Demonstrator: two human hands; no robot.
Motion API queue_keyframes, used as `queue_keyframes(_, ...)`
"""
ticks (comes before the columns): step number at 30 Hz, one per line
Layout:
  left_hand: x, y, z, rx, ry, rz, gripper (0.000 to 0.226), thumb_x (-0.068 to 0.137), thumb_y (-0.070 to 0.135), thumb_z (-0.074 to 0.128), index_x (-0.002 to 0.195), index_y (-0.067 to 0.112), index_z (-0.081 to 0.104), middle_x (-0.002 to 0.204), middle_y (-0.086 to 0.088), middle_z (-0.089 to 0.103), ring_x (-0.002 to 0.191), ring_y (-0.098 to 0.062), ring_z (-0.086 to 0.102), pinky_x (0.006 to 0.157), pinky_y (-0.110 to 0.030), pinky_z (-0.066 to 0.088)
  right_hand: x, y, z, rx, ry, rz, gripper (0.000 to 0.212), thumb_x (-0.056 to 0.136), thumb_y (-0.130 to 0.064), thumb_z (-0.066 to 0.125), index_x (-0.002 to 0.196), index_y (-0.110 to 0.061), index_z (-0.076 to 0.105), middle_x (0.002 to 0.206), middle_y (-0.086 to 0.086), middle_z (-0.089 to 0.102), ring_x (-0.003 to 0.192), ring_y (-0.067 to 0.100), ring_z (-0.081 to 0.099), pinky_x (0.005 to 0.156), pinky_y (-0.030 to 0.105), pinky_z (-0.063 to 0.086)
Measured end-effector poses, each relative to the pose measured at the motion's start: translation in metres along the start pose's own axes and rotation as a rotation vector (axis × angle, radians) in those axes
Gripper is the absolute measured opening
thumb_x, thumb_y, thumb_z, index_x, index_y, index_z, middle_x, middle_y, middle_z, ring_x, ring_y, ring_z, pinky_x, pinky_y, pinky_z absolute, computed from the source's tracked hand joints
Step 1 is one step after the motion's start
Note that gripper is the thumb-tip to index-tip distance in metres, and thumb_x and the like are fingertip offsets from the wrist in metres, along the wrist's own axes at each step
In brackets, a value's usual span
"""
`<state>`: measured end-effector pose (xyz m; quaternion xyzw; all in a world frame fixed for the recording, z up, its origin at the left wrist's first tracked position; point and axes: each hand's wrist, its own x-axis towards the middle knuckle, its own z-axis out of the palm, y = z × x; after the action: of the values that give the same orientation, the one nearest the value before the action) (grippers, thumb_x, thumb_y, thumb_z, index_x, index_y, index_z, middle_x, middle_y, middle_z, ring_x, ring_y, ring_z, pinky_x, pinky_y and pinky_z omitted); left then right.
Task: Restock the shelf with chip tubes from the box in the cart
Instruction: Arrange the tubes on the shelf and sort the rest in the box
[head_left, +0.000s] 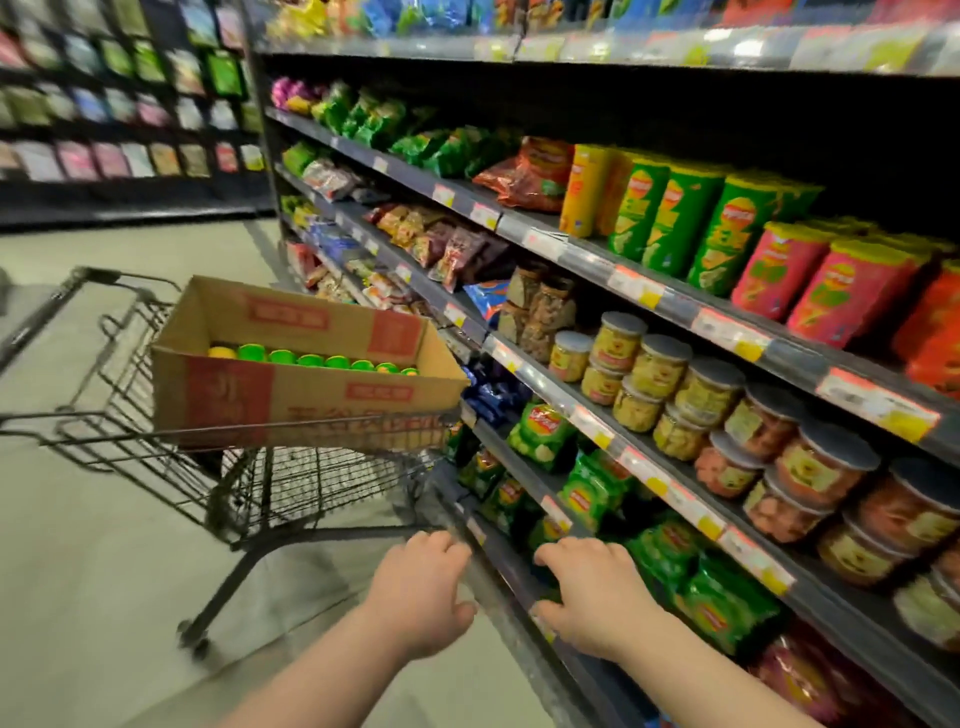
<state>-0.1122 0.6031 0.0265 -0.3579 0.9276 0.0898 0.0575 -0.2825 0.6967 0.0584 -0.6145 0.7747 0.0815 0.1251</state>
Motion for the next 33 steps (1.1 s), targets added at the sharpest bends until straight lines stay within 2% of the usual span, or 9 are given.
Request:
queue_keyframes(4, -0.027, -0.044, 0.008, -0.027, -0.009, -0.133, 0.058, 0.085, 0.051, 0.049, 0.135, 0.022, 0.041, 0.136, 0.000, 0.042, 0.127, -0.023, 0.039, 0.102, -0.037, 0.038, 0.022, -0.046, 0.003, -0.038, -0.012, -0.103, 0.038, 0.085, -0.041, 0.050, 0.118, -0.022, 0.049, 0.123, 0.004, 0.053, 0.119, 0.024, 0.047, 0.098, 0.039, 0.034)
queue_keyframes(15, -0.040, -0.106, 0.022, -0.091, -0.063, -0.366, 0.055, 0.089, 0.050, 0.046, 0.137, 0.024, 0.038, 0.139, 0.001, 0.040, 0.129, -0.022, 0.038, 0.103, -0.035, 0.036, 0.099, -0.103, 0.012, -0.055, -0.110, -0.287, 0.053, 0.085, -0.044, 0.050, 0.135, -0.028, 0.042, 0.135, 0.001, 0.049, 0.127, 0.026, 0.043, 0.105, 0.042, 0.032)
queue_keyframes(20, -0.012, -0.145, 0.014, -0.108, -0.071, -0.456, 0.055, 0.089, 0.049, 0.046, 0.138, 0.025, 0.037, 0.135, 0.003, 0.041, 0.127, -0.019, 0.039, 0.103, -0.033, 0.035, 0.161, -0.121, 0.003, -0.057, -0.127, -0.387, 0.053, 0.087, -0.047, 0.050, 0.136, -0.028, 0.042, 0.139, 0.000, 0.046, 0.130, 0.025, 0.040, 0.108, 0.042, 0.029)
queue_keyframes(24, 0.027, -0.173, 0.003, -0.094, -0.103, -0.503, 0.053, 0.088, 0.048, 0.046, 0.135, 0.024, 0.039, 0.135, 0.003, 0.043, 0.127, -0.019, 0.040, 0.103, -0.034, 0.036, 0.218, -0.123, -0.013, -0.061, -0.136, -0.440, 0.050, 0.087, -0.047, 0.050, 0.133, -0.026, 0.044, 0.135, 0.002, 0.049, 0.126, 0.027, 0.043, 0.106, 0.042, 0.032)
queue_keyframes(29, 0.090, -0.199, -0.019, -0.081, -0.091, -0.519, 0.054, 0.086, 0.048, 0.045, 0.134, 0.023, 0.041, 0.130, 0.003, 0.045, 0.122, -0.019, 0.043, 0.101, -0.035, 0.039, 0.287, -0.112, -0.037, -0.031, -0.151, -0.456, 0.047, 0.086, -0.047, 0.051, 0.128, -0.026, 0.047, 0.129, 0.002, 0.052, 0.123, 0.027, 0.046, 0.103, 0.042, 0.034)
queue_keyframes(33, 0.127, -0.214, -0.031, -0.101, -0.077, -0.544, 0.055, 0.086, 0.048, 0.047, 0.134, 0.023, 0.041, 0.131, 0.003, 0.045, 0.123, -0.019, 0.043, 0.103, -0.036, 0.038, 0.331, -0.106, -0.054, -0.021, -0.163, -0.461, 0.049, 0.085, -0.045, 0.052, 0.130, -0.026, 0.047, 0.131, 0.002, 0.052, 0.123, 0.027, 0.046, 0.104, 0.042, 0.035)
